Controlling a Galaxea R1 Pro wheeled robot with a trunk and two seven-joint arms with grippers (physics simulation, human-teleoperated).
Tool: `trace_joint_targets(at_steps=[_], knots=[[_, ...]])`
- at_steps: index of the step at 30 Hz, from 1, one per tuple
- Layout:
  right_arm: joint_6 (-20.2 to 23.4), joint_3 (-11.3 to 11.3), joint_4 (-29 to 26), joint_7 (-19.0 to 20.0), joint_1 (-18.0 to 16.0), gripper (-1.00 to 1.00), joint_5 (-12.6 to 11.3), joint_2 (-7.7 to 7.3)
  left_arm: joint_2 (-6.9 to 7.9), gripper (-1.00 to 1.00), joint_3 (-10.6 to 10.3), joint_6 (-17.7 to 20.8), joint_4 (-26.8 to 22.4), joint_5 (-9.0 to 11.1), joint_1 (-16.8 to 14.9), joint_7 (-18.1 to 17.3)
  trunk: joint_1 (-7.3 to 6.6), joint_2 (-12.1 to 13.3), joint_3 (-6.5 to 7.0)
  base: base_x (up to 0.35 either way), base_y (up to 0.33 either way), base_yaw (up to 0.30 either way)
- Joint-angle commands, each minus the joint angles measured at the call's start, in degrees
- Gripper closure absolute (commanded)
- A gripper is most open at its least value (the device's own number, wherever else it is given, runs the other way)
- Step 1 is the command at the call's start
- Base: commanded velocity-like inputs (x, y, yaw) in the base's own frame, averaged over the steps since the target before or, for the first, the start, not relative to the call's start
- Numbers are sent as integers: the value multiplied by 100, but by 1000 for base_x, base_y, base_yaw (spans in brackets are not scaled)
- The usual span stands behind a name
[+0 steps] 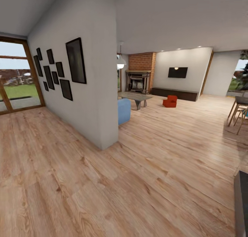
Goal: Move the two storage containers from the living room to the garage. In the garage, place one container on the floor and stack the other container on top of it (either order is fine).
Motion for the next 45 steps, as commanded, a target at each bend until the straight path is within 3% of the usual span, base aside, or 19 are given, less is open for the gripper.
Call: trace_joint_targets(at_steps=[1,17,45], knots=[[-33,33,18,22,-9,-100,-38,0,-1,-100,2,-15,2,29,-2,0,3,-3,-6,289,239,-244],[-33,24,18,22,-9,-100,-55,-8,-1,-100,0,-23,2,23,-2,-2,3,-3,-6,292,218,-244],[-32,24,18,22,-9,-100,-55,-5,11,-100,2,-24,2,29,-2,0,3,-3,-6,318,5,-259]])
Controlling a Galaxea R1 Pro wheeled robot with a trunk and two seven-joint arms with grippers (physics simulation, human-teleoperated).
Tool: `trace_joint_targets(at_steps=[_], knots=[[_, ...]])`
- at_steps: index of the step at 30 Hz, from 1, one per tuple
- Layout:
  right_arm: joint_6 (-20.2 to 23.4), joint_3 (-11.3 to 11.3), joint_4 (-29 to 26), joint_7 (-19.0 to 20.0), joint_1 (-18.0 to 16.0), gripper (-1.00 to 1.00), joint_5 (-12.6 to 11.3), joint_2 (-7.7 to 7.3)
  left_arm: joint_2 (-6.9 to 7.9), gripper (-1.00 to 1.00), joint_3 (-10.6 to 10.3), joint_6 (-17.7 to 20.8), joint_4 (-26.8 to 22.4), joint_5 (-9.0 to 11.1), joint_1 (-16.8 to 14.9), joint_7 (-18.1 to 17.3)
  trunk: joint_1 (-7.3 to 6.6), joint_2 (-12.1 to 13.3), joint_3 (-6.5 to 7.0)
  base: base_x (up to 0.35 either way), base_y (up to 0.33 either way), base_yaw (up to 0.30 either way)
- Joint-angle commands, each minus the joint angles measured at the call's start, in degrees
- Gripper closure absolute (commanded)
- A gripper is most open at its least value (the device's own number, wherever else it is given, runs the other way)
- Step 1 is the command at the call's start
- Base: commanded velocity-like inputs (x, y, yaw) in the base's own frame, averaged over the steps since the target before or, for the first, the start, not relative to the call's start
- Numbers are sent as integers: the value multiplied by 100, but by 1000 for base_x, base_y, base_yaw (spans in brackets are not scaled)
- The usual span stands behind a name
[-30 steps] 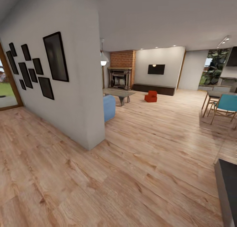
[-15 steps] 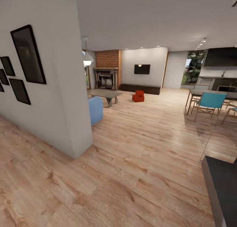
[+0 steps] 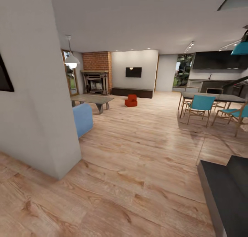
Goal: Move the two storage containers from the living room to the garage. In the garage, place one container on the floor and stack the other container on top of it (either order is fine).
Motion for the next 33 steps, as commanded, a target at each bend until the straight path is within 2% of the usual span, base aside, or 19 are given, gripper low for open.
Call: trace_joint_targets(at_steps=[1,23,33], knots=[[-33,35,18,22,-9,-100,-39,0,-2,-100,2,-16,1,30,-2,0,3,-3,-6,320,0,-262],[-31,35,18,22,-9,-100,-39,5,9,-100,7,-10,1,36,-2,-2,3,-3,-6,320,0,-259],[-16,49,18,62,-9,-100,27,4,13,-100,2,54,1,39,-2,-7,3,-3,-6,322,0,-34]])
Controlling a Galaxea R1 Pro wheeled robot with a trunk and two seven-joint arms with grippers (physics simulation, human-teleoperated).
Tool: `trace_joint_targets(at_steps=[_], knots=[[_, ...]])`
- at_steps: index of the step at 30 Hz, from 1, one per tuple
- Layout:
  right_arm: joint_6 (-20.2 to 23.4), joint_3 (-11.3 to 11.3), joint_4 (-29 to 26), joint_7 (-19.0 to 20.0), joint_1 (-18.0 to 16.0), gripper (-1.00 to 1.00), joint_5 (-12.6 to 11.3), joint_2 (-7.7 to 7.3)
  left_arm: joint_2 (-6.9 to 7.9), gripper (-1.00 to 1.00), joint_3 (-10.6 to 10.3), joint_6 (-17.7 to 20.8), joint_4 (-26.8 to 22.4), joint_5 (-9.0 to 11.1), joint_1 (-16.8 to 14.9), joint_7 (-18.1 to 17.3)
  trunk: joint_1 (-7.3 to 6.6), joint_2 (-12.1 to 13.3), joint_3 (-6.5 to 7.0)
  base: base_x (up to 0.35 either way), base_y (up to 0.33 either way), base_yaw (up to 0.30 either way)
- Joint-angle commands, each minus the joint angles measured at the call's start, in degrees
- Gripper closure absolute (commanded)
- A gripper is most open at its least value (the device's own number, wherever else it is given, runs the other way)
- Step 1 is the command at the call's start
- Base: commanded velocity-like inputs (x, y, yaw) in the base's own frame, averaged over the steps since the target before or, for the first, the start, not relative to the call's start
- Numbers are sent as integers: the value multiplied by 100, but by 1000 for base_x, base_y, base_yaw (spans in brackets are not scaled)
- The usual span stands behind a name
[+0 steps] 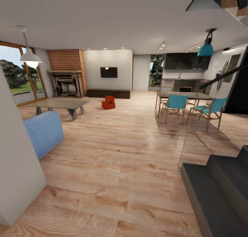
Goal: Move the two storage containers from the living room to the garage. In the garage, place one container on the floor and stack the other container on top of it (either order is fine).
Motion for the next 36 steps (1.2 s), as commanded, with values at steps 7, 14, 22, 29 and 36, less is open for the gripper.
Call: trace_joint_targets(at_steps=[7,14,22,29,36], knots=[[-32,35,18,18,-8,-100,-33,-6,-4,-100,2,-9,-1,31,-2,-1,3,-3,-6,322,0,0],[-33,27,15,-40,-8,-100,-38,1,-2,-100,2,-9,-1,31,-2,3,3,-3,-6,323,0,0],[-33,27,17,-43,-8,-100,-39,1,-1,-100,-4,-18,-1,19,-2,0,3,-3,-6,323,0,0],[-31,27,16,-43,-8,-100,-39,1,-7,-100,-41,-32,-1,-16,-2,-2,3,-3,-6,323,0,0],[-33,27,16,-43,-8,-100,-38,1,-10,-100,-27,-46,-1,-10,-2,-3,3,-3,-6,322,0,0]])
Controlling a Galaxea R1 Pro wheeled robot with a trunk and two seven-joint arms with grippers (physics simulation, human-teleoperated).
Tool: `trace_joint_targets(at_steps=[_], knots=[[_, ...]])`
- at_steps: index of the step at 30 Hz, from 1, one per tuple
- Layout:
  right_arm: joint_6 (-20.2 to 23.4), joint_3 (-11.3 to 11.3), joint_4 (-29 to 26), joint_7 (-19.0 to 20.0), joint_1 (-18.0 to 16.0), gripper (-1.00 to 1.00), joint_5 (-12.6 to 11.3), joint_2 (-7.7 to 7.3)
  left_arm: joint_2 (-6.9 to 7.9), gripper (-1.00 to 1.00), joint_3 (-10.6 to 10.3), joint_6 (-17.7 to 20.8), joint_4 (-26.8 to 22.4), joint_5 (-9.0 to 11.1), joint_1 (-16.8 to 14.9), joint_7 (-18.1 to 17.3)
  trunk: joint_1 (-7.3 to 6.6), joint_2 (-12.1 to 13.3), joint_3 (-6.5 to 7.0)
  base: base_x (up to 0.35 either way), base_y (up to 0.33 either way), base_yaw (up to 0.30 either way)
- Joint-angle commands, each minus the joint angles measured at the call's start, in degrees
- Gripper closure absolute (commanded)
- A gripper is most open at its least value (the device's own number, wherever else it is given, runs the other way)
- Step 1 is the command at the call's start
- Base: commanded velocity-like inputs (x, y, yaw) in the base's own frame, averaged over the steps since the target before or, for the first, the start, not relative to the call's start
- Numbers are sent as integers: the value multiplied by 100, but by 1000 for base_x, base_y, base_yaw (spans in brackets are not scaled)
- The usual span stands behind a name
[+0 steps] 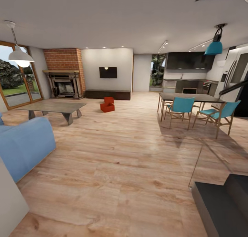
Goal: Move the two storage containers from the living room to the garage. In the garage, place one container on the floor and stack the other container on top of it (either order is fine).
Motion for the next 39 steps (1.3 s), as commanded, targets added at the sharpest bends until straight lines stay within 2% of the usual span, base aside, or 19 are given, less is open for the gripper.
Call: trace_joint_targets(at_steps=[1,39], knots=[[-35,33,18,20,-7,-100,-34,-1,-1,-100,1,-17,0,34,-2,-1,3,-2,-5,322,0,0],[-35,33,19,20,-7,-100,-34,-1,8,-100,11,24,0,55,-2,-1,3,-2,-5,322,0,0]])
